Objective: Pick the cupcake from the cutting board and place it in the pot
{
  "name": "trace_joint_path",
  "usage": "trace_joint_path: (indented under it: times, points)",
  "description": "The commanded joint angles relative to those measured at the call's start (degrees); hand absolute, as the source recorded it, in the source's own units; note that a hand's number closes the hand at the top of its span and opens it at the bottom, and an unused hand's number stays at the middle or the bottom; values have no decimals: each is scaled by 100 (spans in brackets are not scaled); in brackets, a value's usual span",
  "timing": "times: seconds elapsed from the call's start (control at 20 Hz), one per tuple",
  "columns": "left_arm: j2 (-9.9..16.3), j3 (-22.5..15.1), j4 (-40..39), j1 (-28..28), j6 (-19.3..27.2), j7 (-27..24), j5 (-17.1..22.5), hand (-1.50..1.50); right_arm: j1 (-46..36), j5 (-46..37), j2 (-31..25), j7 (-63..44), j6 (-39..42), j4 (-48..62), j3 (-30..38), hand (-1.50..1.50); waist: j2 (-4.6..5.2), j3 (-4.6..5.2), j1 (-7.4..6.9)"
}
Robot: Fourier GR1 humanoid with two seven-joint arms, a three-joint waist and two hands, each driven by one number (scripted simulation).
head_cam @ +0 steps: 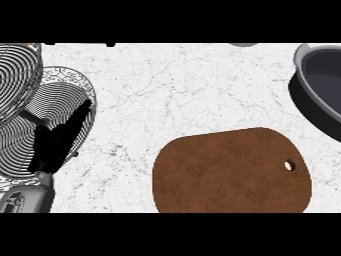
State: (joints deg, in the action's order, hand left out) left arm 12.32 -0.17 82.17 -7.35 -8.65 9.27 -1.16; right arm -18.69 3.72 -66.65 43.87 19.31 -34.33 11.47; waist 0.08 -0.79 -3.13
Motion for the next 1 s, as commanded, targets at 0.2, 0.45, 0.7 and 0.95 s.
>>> trace_joint_path:
  times: [0.2, 0.45, 0.7, 0.95]
  points:
    - [-488, -343, -278, 34, -184, 35, 83, 0, -1192, -1090, 480, -679, -513, -131, -940, 150, 78, 77, -10]
    - [-579, -468, -92, 253, -247, 78, 13, 0, -1690, -1730, 843, -692, -921, 160, -1338, 150, 79, 68, -41]
    - [-260, -51, -336, -104, -527, 113, 256, 0, -2144, -2915, 866, -1542, -1843, -21, -2100, 150, 104, 86, -48]
    - [-645, -308, -135, -139, -335, 282, 112, 0, -2543, -3656, 1477, -2302, -1604, 512, -2741, 150, 125, 77, -126]
